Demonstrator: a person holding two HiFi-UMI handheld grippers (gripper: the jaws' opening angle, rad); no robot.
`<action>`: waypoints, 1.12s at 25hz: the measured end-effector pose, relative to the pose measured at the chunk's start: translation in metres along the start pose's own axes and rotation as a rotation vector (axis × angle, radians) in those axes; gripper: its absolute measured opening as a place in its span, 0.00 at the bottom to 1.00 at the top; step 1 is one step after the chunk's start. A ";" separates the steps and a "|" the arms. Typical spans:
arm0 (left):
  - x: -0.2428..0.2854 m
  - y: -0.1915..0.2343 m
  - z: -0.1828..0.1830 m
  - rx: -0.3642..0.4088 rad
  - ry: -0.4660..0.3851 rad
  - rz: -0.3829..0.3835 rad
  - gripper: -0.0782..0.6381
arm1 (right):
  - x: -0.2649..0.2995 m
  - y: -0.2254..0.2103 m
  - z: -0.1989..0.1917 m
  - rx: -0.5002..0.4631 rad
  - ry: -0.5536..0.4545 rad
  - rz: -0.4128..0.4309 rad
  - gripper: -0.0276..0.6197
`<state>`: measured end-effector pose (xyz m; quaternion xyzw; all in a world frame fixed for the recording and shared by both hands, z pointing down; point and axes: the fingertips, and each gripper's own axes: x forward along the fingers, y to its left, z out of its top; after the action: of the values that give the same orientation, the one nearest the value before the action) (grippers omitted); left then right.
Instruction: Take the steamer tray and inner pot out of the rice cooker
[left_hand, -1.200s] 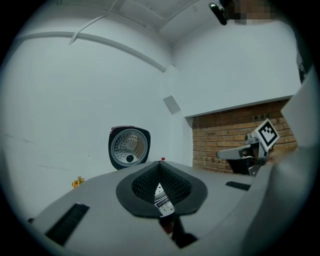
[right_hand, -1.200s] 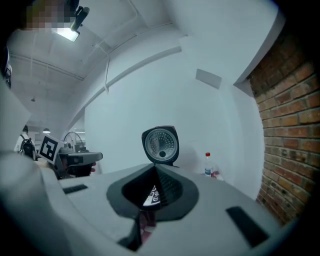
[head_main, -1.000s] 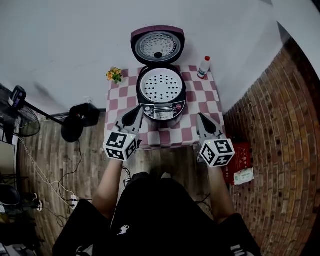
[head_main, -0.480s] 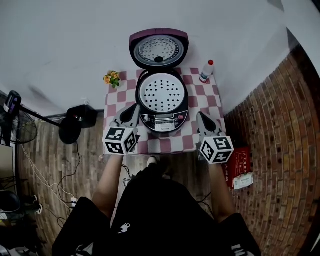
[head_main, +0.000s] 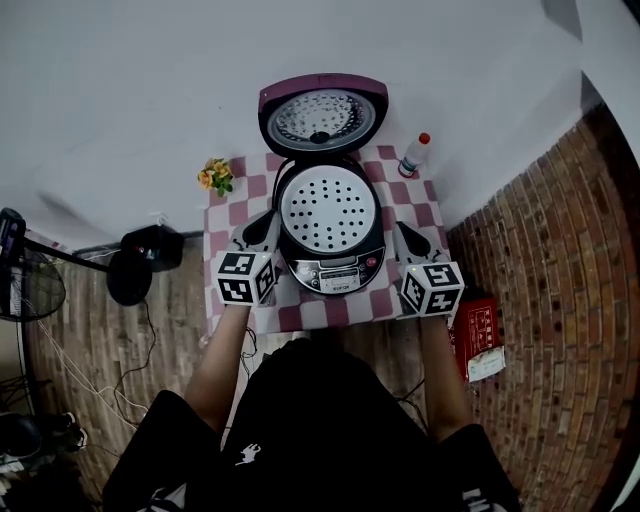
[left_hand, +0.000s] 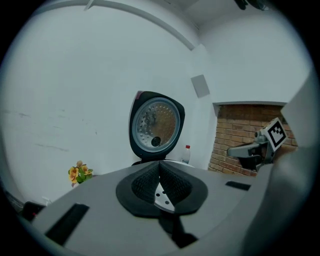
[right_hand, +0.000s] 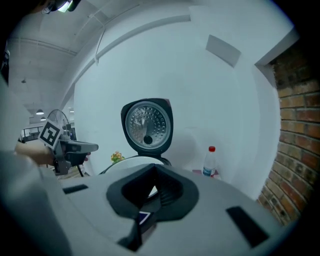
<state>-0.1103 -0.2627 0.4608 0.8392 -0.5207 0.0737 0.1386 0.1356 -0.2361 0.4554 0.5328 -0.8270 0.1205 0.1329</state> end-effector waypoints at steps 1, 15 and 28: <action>0.004 0.005 -0.001 -0.007 0.005 -0.003 0.11 | 0.006 0.000 -0.001 -0.012 0.014 -0.001 0.05; 0.048 0.024 -0.031 -0.076 0.132 0.015 0.25 | 0.085 -0.019 -0.018 -0.110 0.178 0.061 0.05; 0.078 0.028 -0.057 -0.009 0.331 0.097 0.51 | 0.144 -0.025 -0.046 -0.193 0.356 0.199 0.33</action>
<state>-0.0992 -0.3234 0.5407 0.7888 -0.5310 0.2149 0.2226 0.1052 -0.3524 0.5498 0.4038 -0.8466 0.1454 0.3147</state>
